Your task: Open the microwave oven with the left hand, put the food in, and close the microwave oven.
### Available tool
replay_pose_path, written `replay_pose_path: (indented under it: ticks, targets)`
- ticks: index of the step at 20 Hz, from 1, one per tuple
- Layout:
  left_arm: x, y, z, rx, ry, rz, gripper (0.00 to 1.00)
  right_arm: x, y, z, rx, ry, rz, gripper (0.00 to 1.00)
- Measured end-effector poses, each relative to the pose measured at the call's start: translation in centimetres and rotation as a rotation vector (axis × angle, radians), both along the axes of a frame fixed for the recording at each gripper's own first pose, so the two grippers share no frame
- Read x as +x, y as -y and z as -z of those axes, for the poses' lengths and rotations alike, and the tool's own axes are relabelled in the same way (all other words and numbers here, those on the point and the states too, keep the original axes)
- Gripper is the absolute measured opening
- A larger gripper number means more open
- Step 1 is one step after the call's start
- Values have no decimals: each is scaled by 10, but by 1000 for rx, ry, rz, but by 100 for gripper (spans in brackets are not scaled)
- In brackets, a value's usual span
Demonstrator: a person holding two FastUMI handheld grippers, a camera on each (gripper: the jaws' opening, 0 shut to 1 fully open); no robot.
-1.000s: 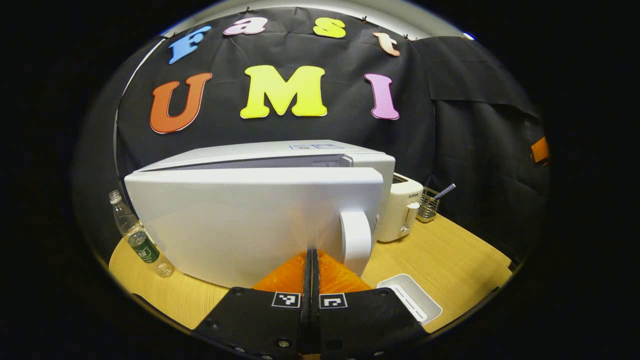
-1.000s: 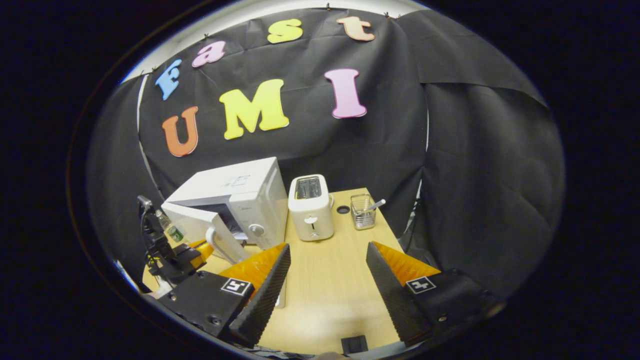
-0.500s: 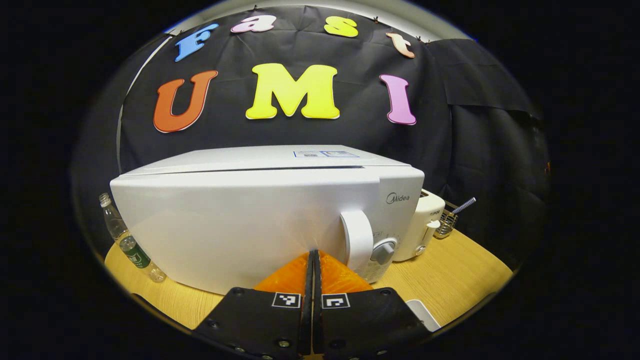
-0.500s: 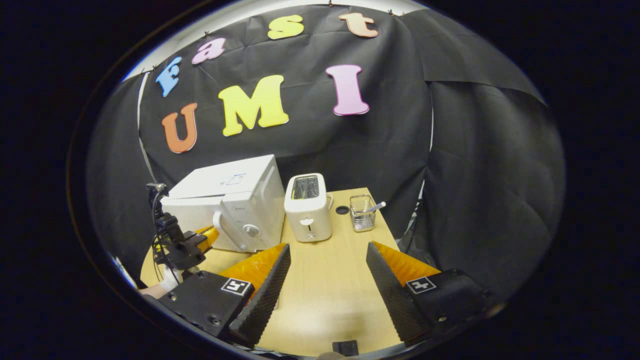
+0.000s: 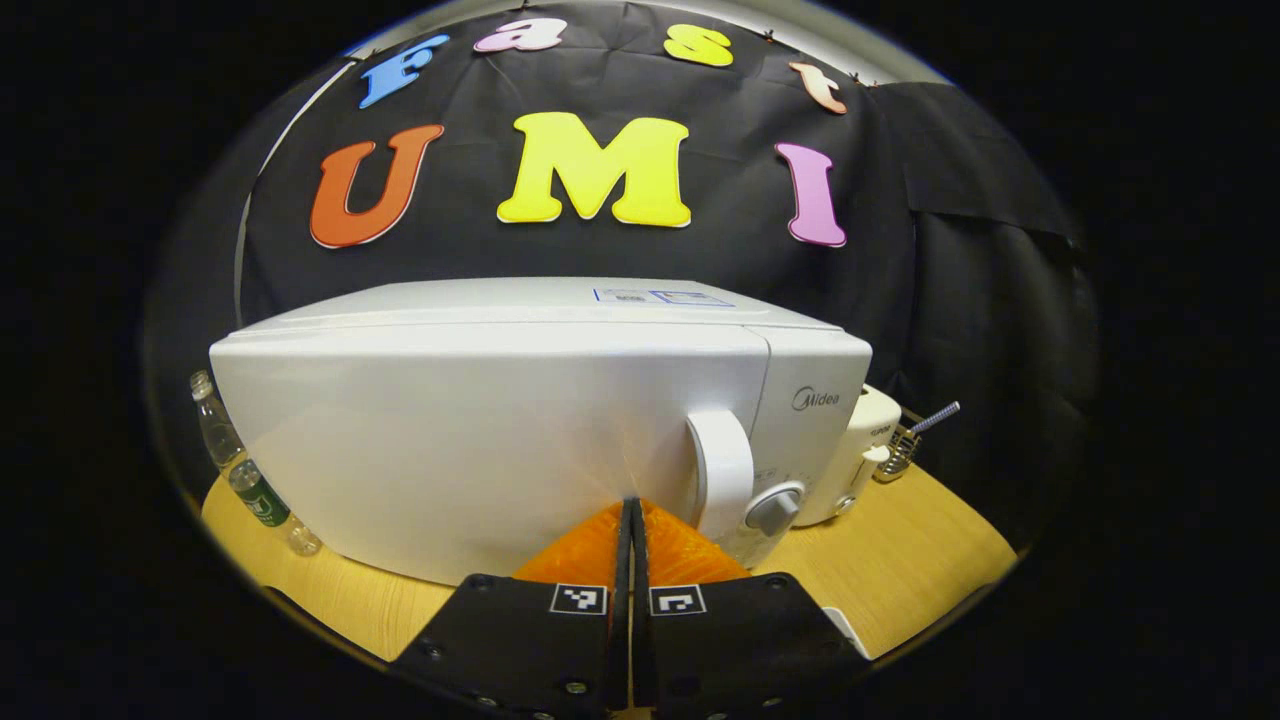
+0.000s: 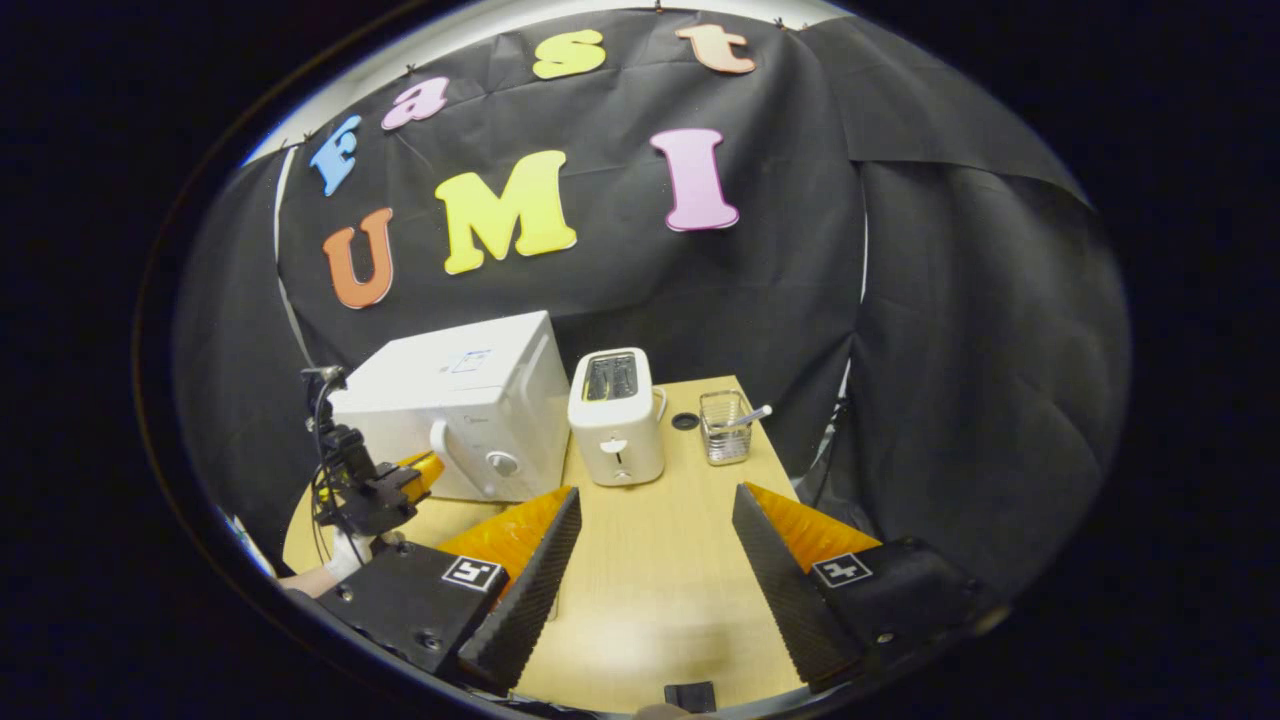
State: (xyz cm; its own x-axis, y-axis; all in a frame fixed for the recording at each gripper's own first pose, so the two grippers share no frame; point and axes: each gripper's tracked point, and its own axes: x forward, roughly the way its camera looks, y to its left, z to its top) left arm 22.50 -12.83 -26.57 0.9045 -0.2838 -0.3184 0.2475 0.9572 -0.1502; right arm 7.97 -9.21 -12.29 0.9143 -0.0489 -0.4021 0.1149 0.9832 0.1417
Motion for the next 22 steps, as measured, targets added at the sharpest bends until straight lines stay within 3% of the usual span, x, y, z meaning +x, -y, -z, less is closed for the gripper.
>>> replay_pose_path:
  ticks: [6,11,12,14,16,22]
  targets:
    - [-8,-8,-6,57,20,-26,1,-8,-1,-5,-14,26,-4,98]
    - [-40,-31,-14,109,48,-41,1,-17,-8,6,-9,22,-9,98]
    - [-47,-31,-18,102,57,-29,7,-21,-11,8,-9,23,-12,98]
    - [-60,-41,-24,116,78,-30,97,-26,-16,11,-6,24,-11,98]
    - [-72,-57,-34,162,107,-52,95,-32,-22,15,-13,31,-11,98]
    - [-121,-77,-76,154,107,-108,95,-51,-52,16,-26,53,-20,98]
